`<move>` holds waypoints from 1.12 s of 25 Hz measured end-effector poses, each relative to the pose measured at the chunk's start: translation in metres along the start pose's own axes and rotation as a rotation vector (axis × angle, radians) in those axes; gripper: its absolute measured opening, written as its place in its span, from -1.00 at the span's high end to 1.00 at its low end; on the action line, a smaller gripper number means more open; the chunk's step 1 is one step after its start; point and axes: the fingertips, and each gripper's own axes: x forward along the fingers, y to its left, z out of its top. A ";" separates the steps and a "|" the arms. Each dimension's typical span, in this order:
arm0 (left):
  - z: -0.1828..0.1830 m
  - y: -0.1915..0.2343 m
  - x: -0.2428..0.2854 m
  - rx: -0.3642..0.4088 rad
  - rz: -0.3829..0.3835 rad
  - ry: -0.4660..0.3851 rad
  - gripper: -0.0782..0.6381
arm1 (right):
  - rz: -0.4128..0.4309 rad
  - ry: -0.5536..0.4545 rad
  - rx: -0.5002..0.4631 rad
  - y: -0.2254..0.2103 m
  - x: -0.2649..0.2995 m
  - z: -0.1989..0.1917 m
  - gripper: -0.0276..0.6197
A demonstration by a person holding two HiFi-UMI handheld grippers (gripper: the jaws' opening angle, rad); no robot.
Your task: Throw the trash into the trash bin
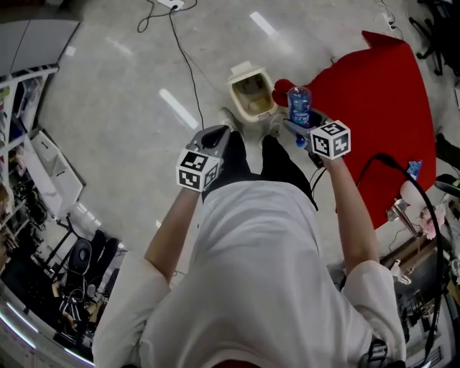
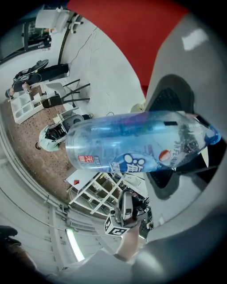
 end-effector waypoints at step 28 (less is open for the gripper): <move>-0.132 0.095 0.111 -0.025 -0.003 0.086 0.77 | -0.007 -0.047 0.012 -0.102 0.286 -0.116 -0.13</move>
